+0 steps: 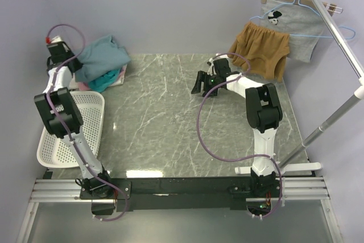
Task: Fold and stack the t-shirts
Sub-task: Put the neatly folded tshirt into the corner of the board with the left arm
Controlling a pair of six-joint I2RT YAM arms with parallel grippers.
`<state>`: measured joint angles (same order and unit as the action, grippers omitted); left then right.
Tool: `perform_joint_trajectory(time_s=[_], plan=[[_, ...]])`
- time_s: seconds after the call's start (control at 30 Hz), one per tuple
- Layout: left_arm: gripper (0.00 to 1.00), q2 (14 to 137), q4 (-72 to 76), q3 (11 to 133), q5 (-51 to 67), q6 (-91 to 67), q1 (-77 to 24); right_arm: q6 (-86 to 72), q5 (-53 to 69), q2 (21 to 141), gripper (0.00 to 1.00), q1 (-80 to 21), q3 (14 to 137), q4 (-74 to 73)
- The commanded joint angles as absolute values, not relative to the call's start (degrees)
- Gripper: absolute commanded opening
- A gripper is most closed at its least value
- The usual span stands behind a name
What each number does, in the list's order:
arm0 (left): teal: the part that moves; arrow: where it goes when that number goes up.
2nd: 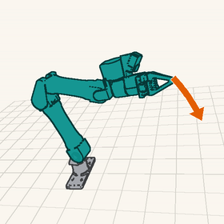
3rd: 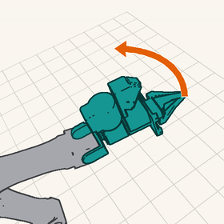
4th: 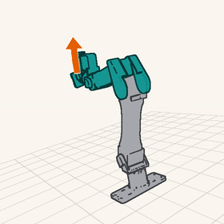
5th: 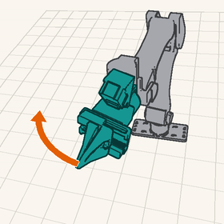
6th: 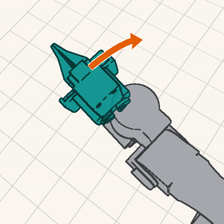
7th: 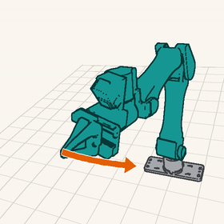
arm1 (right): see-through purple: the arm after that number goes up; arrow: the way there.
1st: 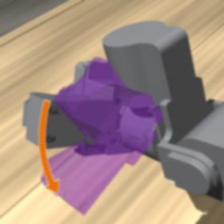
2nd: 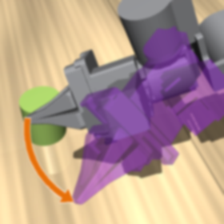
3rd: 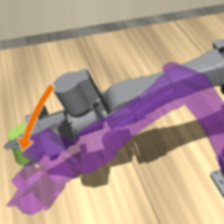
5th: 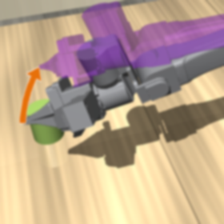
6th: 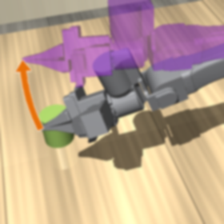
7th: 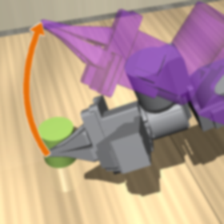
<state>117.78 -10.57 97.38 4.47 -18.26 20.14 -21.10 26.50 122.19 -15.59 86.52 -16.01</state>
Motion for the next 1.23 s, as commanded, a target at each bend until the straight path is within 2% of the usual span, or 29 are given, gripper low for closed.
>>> perform_joint_trajectory(time_s=[0.0,0.03,0.07,0.1,0.13,0.27,0.5,0.6,0.63,0.67,0.73,0.87,1.2], plan=[[0.61,117.1,-11.1,103.4,6.1,-21.0,23.8,-19.9,27.0,123.6,0.79,-16.7,86.7,-18.2],[0.72,118.2,-12.1,104.1,7.5,-21.7,23.9,-19.9,26.9,123.7,0.79,-16.7,86.8,-18.1],[0.76,118.0,-12.0,104.1,9.1,-22.3,23.9,-19.8,26.9,123.8,0.79,-16.7,87.1,-18.3],[0.90,117.5,-8.5,101.5,10.5,-22.9,23.9,-19.7,27.0,123.8,0.79,-17.0,87.3,-18.5],[0.99,115.7,-6.7,99.9,11.9,-24.0,23.8,-19.7,26.7,123.9,0.79,-16.9,87.3,-18.5],[1.00,109.5,-1.3,94.7,18.2,-25.3,22.6,-19.8,25.8,123.2,0.79,-17.1,86.2,-18.1],[0.99,96.5,1.5,84.9,14.3,-22.7,12.2,-21.2,20.5,117.1,0.80,-17.1,79.3,-12.8],[0.99,90.7,4.9,77.7,9.5,-22.1,5.6,-20.8,16.9,111.8,0.88,-17.2,74.3,-9.1],[0.99,88.7,5.5,76.3,8.7,-22.0,4.0,-20.7,15.7,110.4,0.96,-17.2,73.0,-7.0],[0.99,87.9,6.0,75.0,7.6,-21.5,0.5,-19.8,14.3,107.4,1.00,-17.5,70.3,-6.0],[1.00,86.6,5.6,72.4,1.1,-20.8,-3.8,-18.9,8.9,103.1,1.00,-17.8,68.2,-4.0],[0.99,84.6,9.7,64.6,-3.9,-19.9,-11.9,-15.7,0.2,96.3,1.00,-19.1,63.4,-1.5],[1.00,79.8,13.5,54.9,-10.8,-19.9,-16.0,-13.9,-19.1,72.9,1.00,-20.1,42.0,18.8]])
